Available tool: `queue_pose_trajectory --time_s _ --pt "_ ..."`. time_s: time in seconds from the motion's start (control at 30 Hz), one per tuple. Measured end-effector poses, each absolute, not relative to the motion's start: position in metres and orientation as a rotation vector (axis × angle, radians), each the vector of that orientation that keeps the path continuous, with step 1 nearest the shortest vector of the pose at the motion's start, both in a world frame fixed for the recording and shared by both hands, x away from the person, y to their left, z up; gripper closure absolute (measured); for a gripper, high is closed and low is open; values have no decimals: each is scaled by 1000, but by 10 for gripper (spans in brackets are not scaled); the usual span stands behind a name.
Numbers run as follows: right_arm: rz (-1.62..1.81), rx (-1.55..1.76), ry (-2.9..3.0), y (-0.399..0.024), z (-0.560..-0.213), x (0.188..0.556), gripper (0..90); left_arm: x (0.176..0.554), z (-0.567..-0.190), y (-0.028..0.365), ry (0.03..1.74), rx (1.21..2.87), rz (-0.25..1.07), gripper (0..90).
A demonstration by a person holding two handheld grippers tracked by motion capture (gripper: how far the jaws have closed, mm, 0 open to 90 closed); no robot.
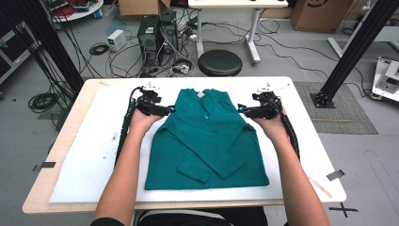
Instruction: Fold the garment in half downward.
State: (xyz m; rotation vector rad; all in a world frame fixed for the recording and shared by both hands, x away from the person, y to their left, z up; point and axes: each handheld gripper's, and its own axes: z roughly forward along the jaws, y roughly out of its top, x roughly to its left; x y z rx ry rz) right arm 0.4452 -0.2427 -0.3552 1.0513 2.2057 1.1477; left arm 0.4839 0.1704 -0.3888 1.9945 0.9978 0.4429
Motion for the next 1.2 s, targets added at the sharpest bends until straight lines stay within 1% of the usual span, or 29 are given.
queue_pose_trajectory --time_s 0.07,0.17,0.23,0.33,0.67,0.93,1.07,1.1,1.13,1.17,1.2 --pt "1125 1055 2218 -240 -354 452 221 489 -387 167 992 1974 447 229" --pt "1108 1069 2227 -238 -355 462 221 499 -384 162 1001 1993 441 229" --pt "1100 1091 2228 -237 -357 468 221 503 -384 160 1003 1990 452 230" --pt "1107 1111 2233 -236 -364 476 221 511 -388 158 1016 2003 432 229" --pt "1046 1193 2278 -236 -392 502 221 532 -419 152 1084 2056 382 229" --pt "976 1233 2339 -228 -420 519 225 536 -441 152 1131 2087 353 230" --pt "937 1240 2364 -219 -433 527 259 535 -445 152 1124 2088 369 234" --pt "923 1247 2375 -218 -437 529 289 534 -445 152 1114 2104 383 239" --pt "906 1259 2384 -216 -440 530 376 533 -444 152 1111 2112 397 256" --pt "898 1252 2392 -215 -442 530 405 532 -444 153 1114 2112 400 288" --pt "907 1255 2380 -214 -442 530 454 532 -443 154 1115 2114 401 327"
